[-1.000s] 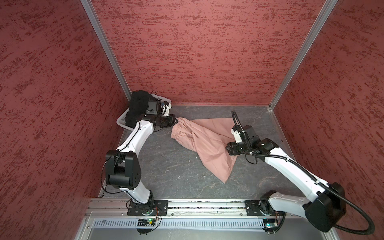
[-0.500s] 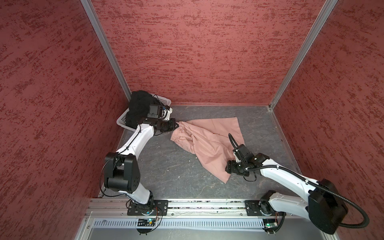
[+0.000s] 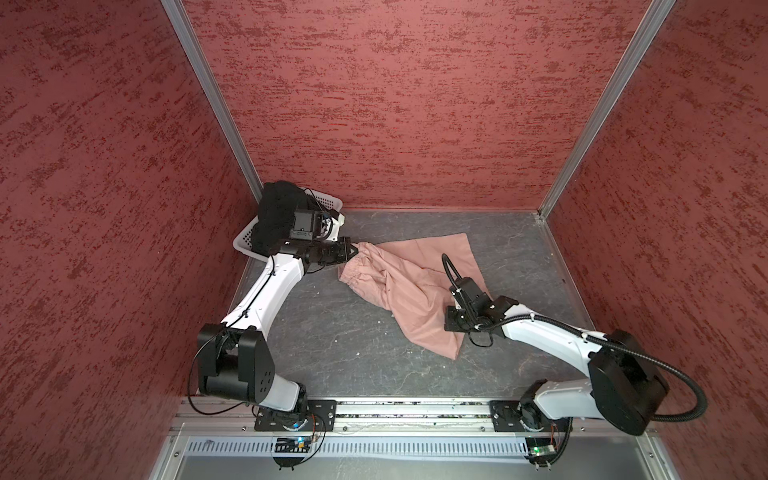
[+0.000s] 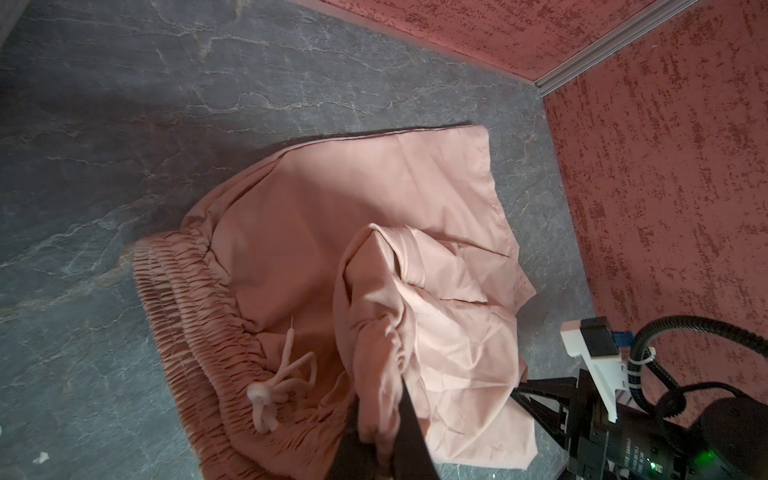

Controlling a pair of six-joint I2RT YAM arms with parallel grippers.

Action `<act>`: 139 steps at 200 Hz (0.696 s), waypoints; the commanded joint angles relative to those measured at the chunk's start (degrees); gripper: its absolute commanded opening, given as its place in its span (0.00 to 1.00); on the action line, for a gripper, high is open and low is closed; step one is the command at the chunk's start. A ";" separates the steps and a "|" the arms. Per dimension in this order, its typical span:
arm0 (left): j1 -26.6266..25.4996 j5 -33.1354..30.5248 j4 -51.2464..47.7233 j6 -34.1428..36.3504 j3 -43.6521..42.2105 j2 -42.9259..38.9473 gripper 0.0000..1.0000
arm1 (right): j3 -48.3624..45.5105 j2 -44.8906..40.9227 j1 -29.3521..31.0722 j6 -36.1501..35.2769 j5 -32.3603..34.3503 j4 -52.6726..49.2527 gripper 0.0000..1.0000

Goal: Fold and stack the shorts
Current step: 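Lift the shorts with both grippers, stretch them, and lay them flat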

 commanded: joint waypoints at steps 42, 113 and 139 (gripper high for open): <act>1.96 -5.42 -6.98 5.33 20.62 4.98 0.12 | 27.92 -2.48 -17.55 -20.24 4.52 -8.92 0.00; 0.48 -2.10 -6.10 10.67 21.38 1.06 0.17 | 37.57 -3.72 -26.06 -24.04 0.22 -14.09 0.00; -1.54 -1.11 -2.05 11.99 17.02 -4.81 0.17 | 31.71 -11.04 -28.71 -22.58 2.63 -13.23 0.00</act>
